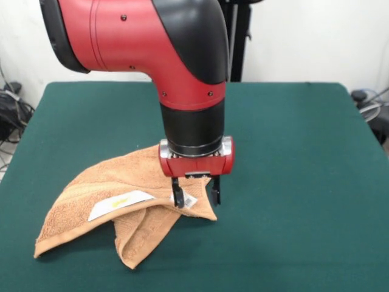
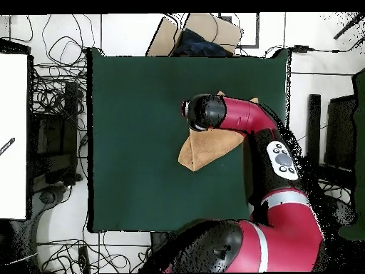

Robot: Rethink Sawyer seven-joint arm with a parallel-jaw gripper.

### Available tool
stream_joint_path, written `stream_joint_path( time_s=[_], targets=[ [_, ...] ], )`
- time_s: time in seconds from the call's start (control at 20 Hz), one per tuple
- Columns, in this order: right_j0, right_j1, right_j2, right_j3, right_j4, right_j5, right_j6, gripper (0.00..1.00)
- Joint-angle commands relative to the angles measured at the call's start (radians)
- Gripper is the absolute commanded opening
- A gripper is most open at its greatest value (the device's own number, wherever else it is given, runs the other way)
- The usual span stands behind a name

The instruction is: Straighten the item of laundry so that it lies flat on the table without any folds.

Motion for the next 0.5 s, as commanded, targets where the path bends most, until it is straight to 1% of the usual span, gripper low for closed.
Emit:
stream_joint_path(
  time_s=[0.05, 0.2, 0.35, 0.5],
  targets=[
    [-0.004, 0.000, -0.025, 0.089, -0.068, 0.018, 0.006, 1.00],
    [0.004, 0.015, -0.024, 0.085, -0.074, -0.005, 0.015, 1.00],
    [0.019, 0.023, -0.028, 0.102, -0.075, -0.048, 0.050, 1.00],
    [0.033, 0.059, -0.026, 0.098, -0.073, -0.088, 0.077, 1.00]
  ],
)
